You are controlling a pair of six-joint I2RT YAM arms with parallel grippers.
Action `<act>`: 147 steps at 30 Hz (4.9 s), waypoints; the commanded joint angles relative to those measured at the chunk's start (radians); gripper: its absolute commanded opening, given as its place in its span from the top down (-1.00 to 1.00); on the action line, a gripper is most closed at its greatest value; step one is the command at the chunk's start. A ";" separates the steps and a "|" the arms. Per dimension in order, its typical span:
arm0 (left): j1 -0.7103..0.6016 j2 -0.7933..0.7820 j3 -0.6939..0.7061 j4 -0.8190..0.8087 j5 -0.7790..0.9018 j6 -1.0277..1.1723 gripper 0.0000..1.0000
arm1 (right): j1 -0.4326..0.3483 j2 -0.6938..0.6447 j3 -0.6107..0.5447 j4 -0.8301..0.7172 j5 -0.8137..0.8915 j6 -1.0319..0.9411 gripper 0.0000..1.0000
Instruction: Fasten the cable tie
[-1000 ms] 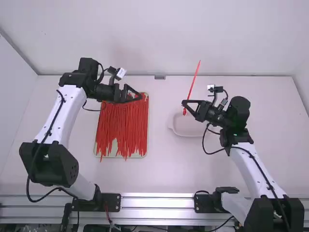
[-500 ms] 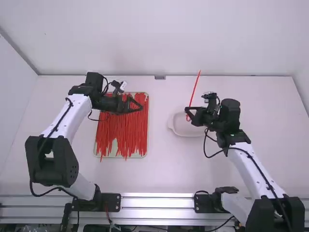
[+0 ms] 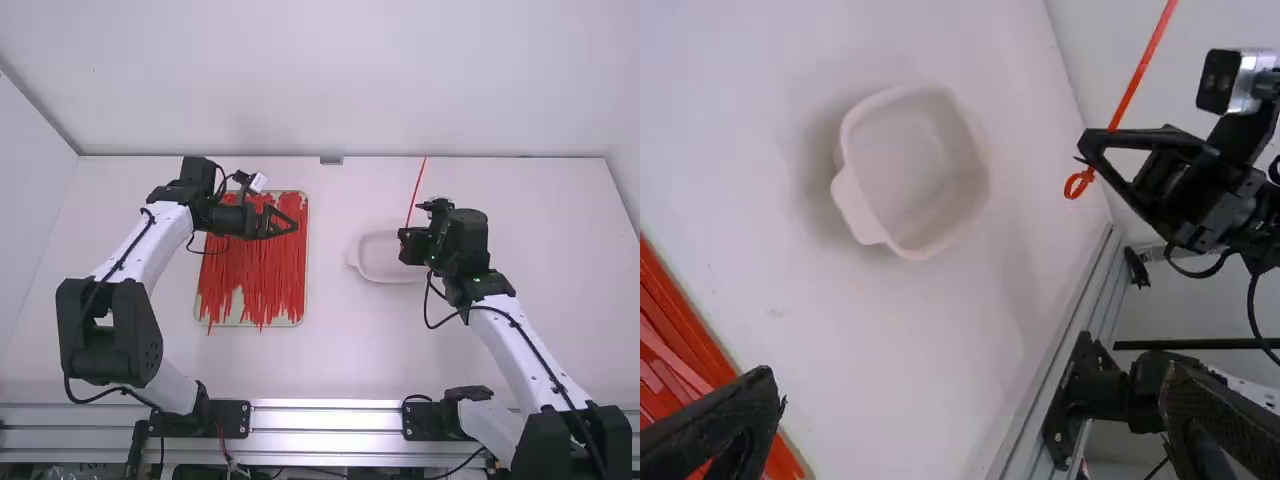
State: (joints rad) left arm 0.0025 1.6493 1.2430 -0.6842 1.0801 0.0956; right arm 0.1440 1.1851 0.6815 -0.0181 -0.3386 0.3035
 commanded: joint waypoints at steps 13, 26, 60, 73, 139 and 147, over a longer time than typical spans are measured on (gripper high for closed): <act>-0.002 0.003 -0.052 0.079 0.030 -0.002 -0.99 | 0.008 -0.012 0.024 -0.024 0.130 -0.043 1.00; -0.003 0.003 -0.066 0.105 0.027 -0.002 -0.99 | 0.014 0.119 0.024 0.044 0.126 -0.042 1.00; -0.004 0.003 -0.066 0.117 0.026 0.005 -0.99 | 0.040 0.522 0.024 0.307 0.127 -0.042 1.00; 0.000 0.003 -0.066 0.122 0.014 0.006 -0.99 | 0.040 0.521 0.024 0.335 0.132 -0.043 -0.97; -0.002 -0.428 -0.011 -0.042 -0.652 -0.067 -0.84 | 0.018 -0.288 -0.055 -0.071 0.339 -0.230 -0.81; -0.002 -0.533 -0.116 0.063 -0.756 -0.096 -0.63 | -0.101 -0.407 -0.173 0.018 0.339 -0.303 -0.57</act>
State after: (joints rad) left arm 0.0029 1.1545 1.1515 -0.6296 0.3714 0.0135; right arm 0.0673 0.8082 0.5381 -0.0029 0.0029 0.0288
